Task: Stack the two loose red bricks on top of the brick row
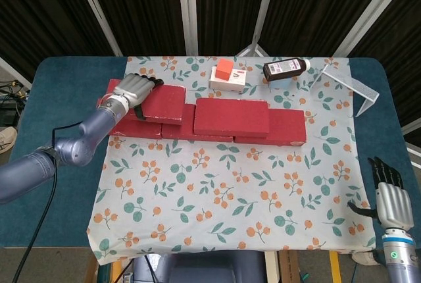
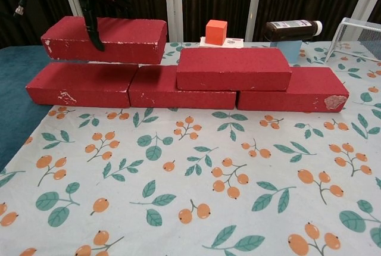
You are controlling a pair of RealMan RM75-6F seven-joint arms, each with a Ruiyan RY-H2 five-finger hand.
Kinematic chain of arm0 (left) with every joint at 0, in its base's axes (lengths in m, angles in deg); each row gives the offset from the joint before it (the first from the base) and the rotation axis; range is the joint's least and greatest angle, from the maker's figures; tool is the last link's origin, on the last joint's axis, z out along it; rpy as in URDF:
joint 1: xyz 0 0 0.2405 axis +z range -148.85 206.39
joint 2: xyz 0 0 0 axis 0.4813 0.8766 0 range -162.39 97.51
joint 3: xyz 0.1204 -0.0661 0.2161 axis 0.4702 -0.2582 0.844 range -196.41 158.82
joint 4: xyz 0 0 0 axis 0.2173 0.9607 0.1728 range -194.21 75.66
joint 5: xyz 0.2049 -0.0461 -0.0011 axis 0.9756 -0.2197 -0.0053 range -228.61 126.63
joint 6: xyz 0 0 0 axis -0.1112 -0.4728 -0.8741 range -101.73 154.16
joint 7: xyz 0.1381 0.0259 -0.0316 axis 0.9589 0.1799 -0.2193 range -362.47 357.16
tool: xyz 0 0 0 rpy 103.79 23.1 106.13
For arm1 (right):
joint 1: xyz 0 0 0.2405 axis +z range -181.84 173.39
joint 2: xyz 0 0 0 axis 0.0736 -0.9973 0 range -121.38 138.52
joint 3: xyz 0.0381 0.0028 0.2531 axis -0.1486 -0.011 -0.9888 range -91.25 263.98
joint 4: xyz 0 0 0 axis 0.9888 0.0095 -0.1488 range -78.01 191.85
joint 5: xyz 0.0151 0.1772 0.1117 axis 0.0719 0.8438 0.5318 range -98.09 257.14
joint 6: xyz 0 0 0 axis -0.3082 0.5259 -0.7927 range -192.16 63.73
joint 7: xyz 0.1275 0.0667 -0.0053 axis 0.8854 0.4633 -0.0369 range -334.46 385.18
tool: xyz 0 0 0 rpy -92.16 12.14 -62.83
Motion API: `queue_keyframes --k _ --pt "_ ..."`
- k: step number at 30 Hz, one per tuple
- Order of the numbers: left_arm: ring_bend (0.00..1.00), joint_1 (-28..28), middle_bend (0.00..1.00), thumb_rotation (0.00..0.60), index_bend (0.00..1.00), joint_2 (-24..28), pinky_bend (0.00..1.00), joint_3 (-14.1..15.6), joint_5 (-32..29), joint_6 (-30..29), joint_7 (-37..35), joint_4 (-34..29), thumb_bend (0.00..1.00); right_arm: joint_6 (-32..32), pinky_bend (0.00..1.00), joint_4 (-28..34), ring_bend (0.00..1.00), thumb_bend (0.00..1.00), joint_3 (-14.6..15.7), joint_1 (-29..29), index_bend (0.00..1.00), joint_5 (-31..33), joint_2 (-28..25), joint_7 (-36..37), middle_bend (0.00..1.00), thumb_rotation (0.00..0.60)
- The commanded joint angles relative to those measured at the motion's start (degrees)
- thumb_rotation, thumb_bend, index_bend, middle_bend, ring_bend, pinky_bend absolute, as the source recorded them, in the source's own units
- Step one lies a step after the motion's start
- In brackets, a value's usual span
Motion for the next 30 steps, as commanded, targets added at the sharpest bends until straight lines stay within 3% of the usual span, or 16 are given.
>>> queue_keyframes --k 1,30 --pt "0.19 0.7 0.29 0.6 0.33 -1.7 0.21 0.7 2.4 0.6 -2.8 2.2 0.06 -0.1 0.0 0.0 0.0 0.05 0.0 0.0 0.0 0.0 0.0 0.0 0.01 0.6" --pt "0.19 -4.5 0.29 0.6 0.33 -8.3 0.21 7.0 7.0 1.8 -12.8 8.5 0.06 -0.7 0.0 -0.7 0.0 0.05 -0.6 -0.2 0.0 0.3 -0.4 1.6 0.01 0.6"
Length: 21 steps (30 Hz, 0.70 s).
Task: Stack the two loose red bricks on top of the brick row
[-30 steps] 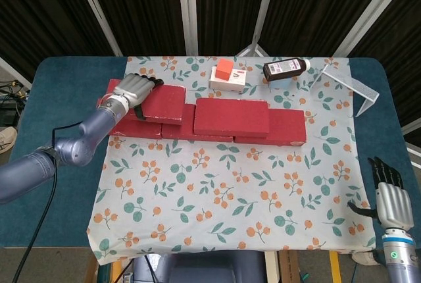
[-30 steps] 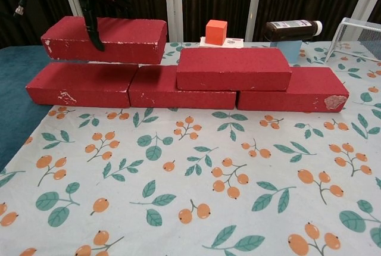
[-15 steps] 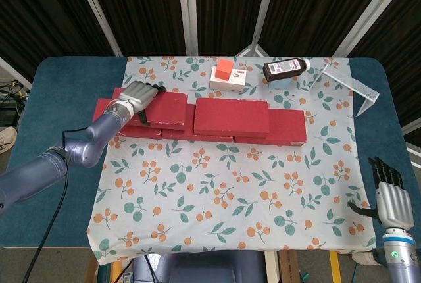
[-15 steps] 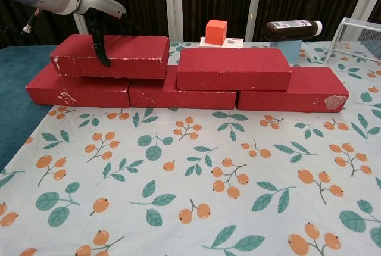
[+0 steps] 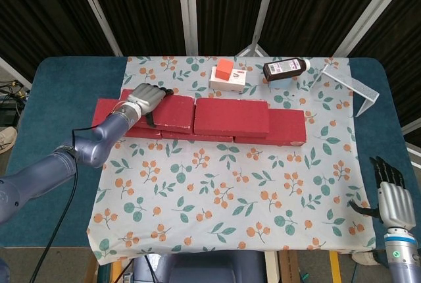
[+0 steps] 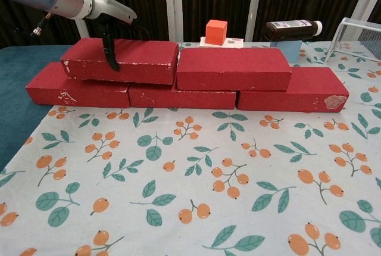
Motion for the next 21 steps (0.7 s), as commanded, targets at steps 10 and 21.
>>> queue_keyframes --k 10,21 --pt "0.19 -1.9 0.28 0.6 0.33 -0.9 0.21 2.5 -0.9 -0.9 -1.5 0.8 0.06 0.1 0.0 -0.1 0.0 0.05 -0.1 -0.1 0.0 -0.3 -0.1 0.6 0.01 0.6" --pt "0.19 -3.5 0.28 0.6 0.33 -1.5 0.21 4.5 -2.3 -1.7 -1.6 0.7 0.06 0.1 0.0 -0.1 0.0 0.05 -0.2 -0.3 0.0 -0.4 -0.3 1.4 0.01 0.6"
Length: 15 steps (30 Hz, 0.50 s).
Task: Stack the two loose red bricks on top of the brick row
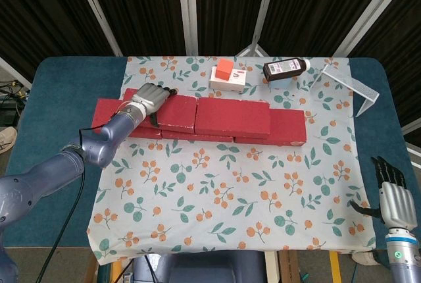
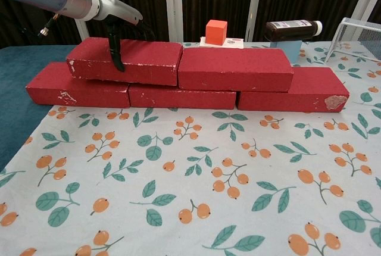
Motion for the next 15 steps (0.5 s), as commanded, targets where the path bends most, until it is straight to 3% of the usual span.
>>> queue_keyframes --k 1,15 --pt "0.19 -0.4 0.28 0.6 0.33 -0.1 0.21 0.4 -0.3 -0.1 0.1 -0.2 0.06 0.0 0.0 -0.1 0.0 0.05 0.0 0.0 0.0 0.0 0.0 0.2 0.01 0.6" --pt "0.19 -2.7 0.28 0.6 0.33 0.4 0.21 4.4 -5.4 -2.7 1.6 -2.2 0.06 -0.1 0.0 -0.3 0.0 0.05 0.0 -0.1 0.0 -0.4 -0.2 0.9 0.01 0.6"
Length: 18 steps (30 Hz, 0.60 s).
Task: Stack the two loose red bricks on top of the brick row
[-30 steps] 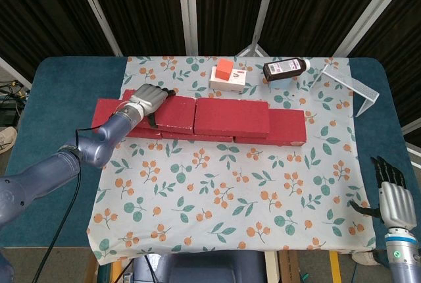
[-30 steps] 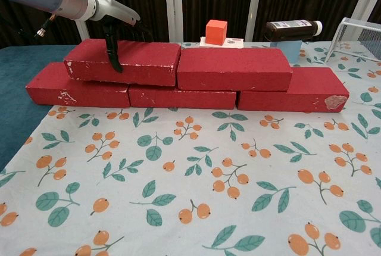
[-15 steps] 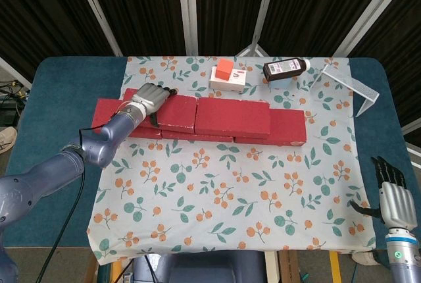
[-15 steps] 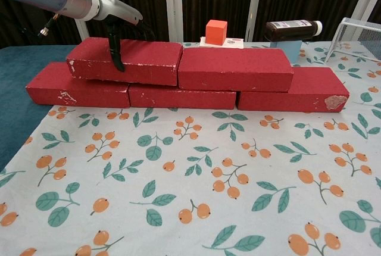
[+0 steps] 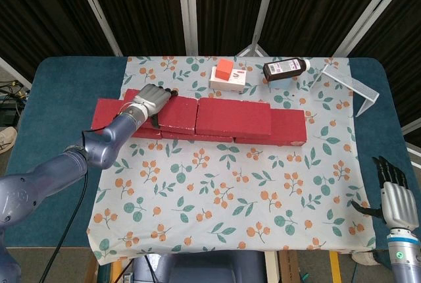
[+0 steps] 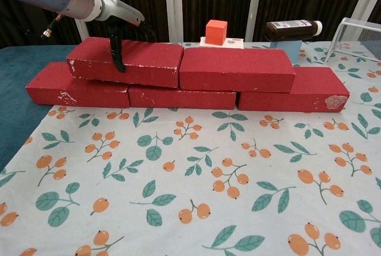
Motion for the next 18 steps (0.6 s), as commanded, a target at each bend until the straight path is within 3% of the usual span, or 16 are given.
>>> queue_keyframes --k 1,18 --pt "0.19 -0.4 0.28 0.6 0.33 0.1 0.21 0.9 -1.4 -0.8 0.5 -0.4 0.06 0.0 0.0 0.0 0.0 0.05 0.0 0.0 0.0 0.0 0.0 0.0 0.01 0.6" --pt "0.19 -1.5 0.28 0.6 0.33 -1.5 0.21 2.5 -6.8 -3.8 3.8 -0.1 0.06 -0.1 0.0 0.0 0.0 0.05 -0.1 0.0 0.0 0.2 0.0 0.0 0.01 0.6"
